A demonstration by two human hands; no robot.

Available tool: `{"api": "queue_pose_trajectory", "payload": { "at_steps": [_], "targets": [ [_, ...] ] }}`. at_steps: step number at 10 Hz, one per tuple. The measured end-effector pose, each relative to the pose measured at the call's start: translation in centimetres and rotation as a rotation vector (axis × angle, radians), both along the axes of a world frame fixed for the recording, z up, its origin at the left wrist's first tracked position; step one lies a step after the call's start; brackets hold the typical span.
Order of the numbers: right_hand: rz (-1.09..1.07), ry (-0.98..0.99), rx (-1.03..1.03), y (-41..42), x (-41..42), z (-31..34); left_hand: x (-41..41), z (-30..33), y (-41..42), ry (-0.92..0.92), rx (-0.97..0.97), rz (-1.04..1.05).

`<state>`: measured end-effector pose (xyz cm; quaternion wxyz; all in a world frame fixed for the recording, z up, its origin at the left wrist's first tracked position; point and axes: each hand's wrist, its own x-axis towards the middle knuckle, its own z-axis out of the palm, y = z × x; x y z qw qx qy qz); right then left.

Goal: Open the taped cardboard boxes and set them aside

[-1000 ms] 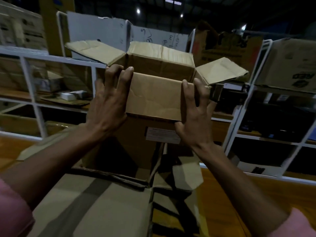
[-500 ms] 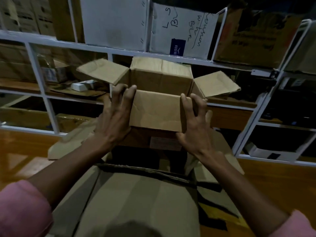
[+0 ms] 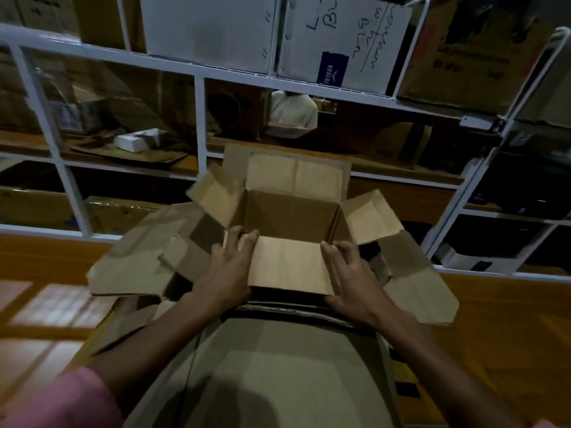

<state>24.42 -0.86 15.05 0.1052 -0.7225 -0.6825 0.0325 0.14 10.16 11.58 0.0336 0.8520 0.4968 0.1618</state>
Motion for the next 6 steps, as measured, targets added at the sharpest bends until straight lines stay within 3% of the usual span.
{"api": "queue_pose_trajectory", "payload": {
  "at_steps": [1, 3, 4, 6],
  "targets": [
    [0.047, -0.032, -0.178, 0.7, 1.2, -1.2, 0.1, -0.1, 0.3, 0.269, -0.074, 0.010],
    [0.017, -0.005, -0.150, 0.7, 2.3, -1.5, 0.6, 0.9, 0.4, 0.313, -0.113, -0.057],
    [-0.006, 0.030, -0.163, 0.5, 2.9, -1.4, 1.2, 1.2, 0.1, 0.313, -0.169, -0.080],
    [0.073, 0.115, -0.259, -0.3, 3.9, -0.2, 3.4, 2.4, -1.4, 0.100, -0.202, -0.153]
  ]
}}
